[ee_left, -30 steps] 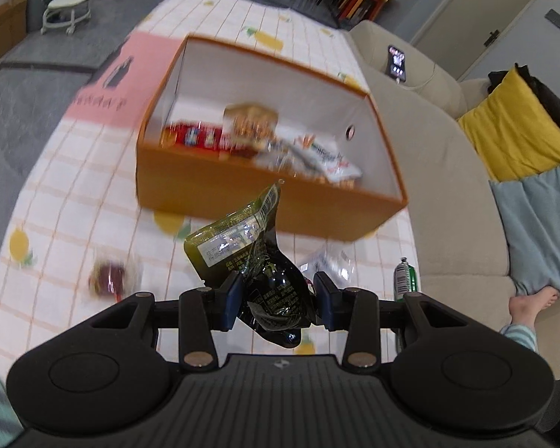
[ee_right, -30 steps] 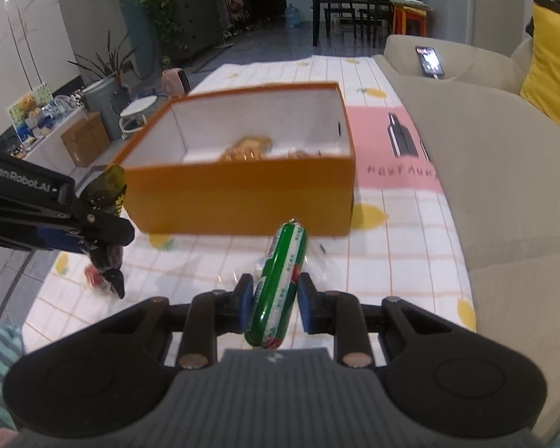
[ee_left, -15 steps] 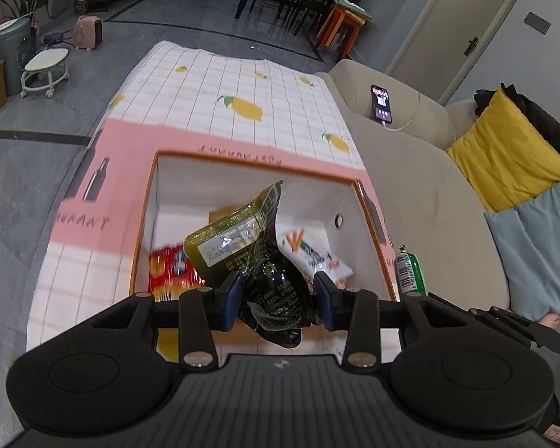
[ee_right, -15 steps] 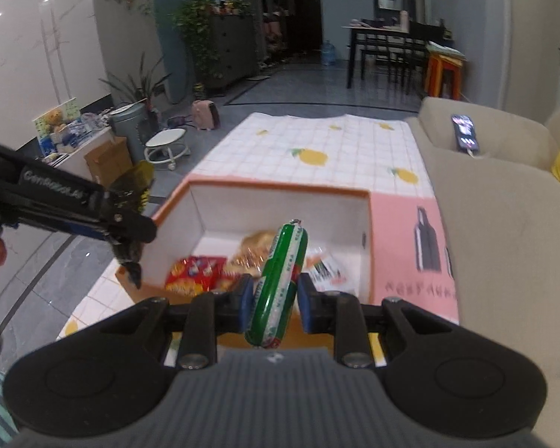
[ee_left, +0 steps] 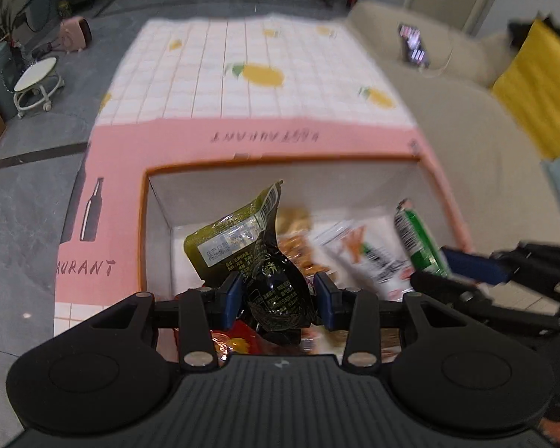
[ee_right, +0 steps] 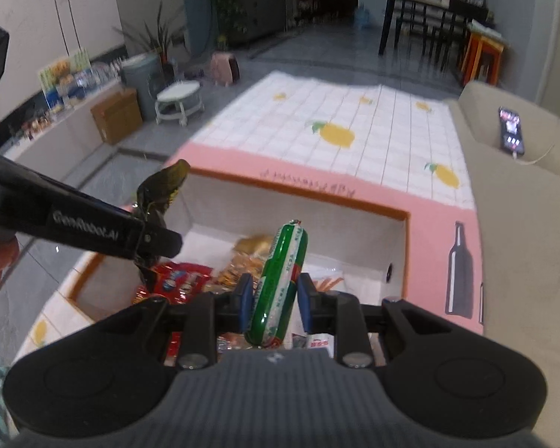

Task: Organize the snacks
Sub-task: 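Carry both items over the box and release them inside with both tools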

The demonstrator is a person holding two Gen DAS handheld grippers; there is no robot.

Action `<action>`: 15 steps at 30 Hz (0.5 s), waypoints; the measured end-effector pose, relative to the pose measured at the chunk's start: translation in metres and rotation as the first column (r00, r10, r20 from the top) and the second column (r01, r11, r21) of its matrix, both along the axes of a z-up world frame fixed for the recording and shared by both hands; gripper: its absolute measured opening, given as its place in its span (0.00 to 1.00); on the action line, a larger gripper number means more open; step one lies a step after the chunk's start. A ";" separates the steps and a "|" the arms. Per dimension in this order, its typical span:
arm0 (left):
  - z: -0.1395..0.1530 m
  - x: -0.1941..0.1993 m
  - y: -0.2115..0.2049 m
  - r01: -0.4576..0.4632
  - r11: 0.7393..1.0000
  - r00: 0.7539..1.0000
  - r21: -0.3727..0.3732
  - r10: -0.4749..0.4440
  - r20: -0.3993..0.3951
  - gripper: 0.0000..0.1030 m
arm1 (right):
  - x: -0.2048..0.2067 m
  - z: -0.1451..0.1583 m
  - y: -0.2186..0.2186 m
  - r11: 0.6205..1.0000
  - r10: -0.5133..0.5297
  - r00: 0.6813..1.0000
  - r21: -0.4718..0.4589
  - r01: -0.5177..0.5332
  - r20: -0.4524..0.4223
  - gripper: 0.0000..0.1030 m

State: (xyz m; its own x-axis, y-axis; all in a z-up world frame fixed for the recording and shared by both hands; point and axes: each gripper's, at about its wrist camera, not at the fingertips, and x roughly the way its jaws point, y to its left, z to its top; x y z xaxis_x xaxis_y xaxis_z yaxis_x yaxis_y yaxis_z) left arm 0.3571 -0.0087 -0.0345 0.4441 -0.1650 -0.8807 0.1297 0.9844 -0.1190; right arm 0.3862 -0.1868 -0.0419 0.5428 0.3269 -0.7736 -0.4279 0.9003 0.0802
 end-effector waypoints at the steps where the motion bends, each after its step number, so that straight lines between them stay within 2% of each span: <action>1: -0.008 0.007 0.001 -0.001 1.000 1.000 0.011 0.001 -0.018 0.45 | 0.008 -0.007 0.002 1.000 0.004 1.000 -0.011 -0.004 -0.019 0.22; 8: -0.051 0.045 0.002 0.007 0.997 0.993 0.071 0.001 -0.115 0.45 | 0.049 -0.054 0.013 0.996 0.019 0.990 -0.087 -0.032 -0.142 0.22; 15: -0.071 0.064 0.002 0.010 0.991 0.987 0.130 0.012 -0.163 0.45 | 0.067 -0.079 0.017 0.992 0.021 0.979 -0.115 -0.045 -0.201 0.22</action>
State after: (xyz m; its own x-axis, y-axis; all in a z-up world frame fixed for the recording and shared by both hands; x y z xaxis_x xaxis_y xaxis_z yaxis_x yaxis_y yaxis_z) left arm 0.4208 -0.0070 -0.1054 0.2926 -0.0440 -0.9552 0.1181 0.9930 -0.0096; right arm 0.4531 -0.1698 -0.1209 0.3641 0.2420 -0.8994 -0.4434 0.8942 0.0612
